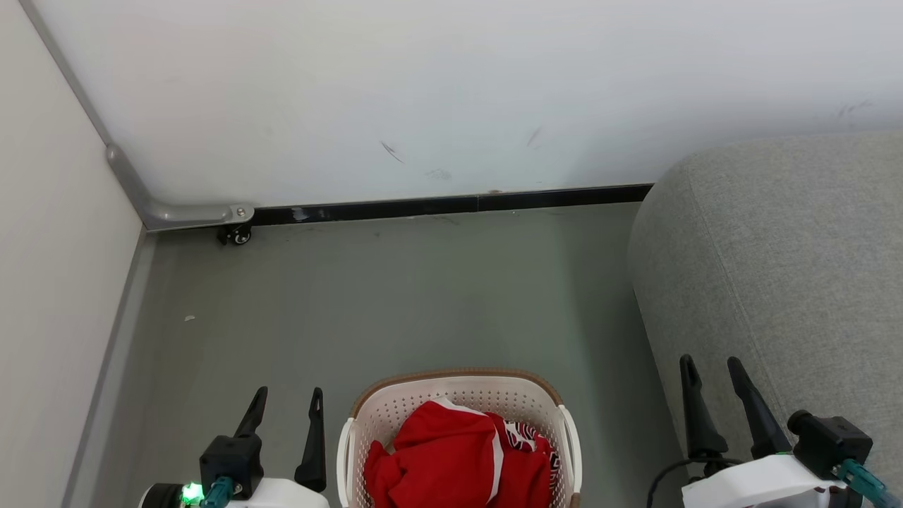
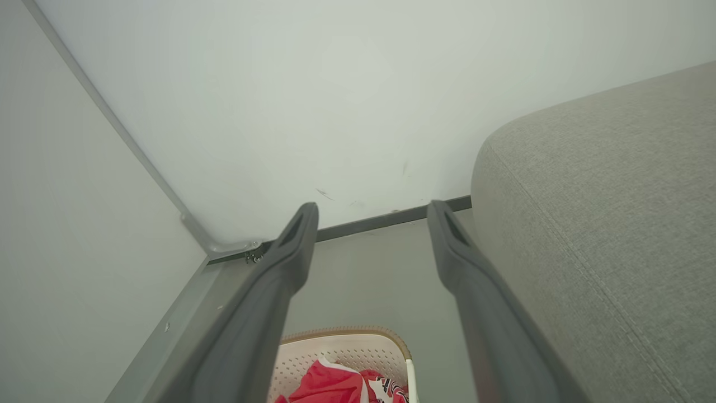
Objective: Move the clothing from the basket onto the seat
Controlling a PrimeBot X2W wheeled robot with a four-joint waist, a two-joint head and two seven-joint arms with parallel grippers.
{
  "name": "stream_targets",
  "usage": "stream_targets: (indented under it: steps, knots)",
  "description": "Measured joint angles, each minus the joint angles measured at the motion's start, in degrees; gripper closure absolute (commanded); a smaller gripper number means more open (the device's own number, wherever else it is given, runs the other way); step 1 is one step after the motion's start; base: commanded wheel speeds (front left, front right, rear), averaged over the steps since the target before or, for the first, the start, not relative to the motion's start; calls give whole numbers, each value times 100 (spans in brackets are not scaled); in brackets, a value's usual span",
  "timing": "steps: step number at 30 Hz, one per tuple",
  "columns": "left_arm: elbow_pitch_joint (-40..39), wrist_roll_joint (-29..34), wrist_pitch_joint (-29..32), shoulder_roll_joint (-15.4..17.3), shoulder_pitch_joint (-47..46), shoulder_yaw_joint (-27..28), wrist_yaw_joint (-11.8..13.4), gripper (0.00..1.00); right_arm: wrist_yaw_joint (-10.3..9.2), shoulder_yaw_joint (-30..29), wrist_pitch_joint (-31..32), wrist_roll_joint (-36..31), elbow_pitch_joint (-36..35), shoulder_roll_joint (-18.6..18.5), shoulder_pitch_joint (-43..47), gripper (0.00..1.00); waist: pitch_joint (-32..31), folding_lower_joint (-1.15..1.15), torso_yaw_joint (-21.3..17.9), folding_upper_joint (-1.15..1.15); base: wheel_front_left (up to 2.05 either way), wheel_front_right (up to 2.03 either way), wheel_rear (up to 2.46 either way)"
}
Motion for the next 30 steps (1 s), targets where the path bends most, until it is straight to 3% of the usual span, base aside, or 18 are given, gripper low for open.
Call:
stream_targets:
  steps: [14, 30]
  knots:
    - [160, 224, 0, 0, -272, -130, -18, 0, 0, -65, 0, -64, -232, 0, 9, 0, 170, -1, -18, 0, 0, 0, 0]
    - [806, 567, 0, 44, -645, -577, -287, 0, 0, -441, -7, -194, -832, 5, 34, 0, 624, 0, -163, 0, 0, 0, 0]
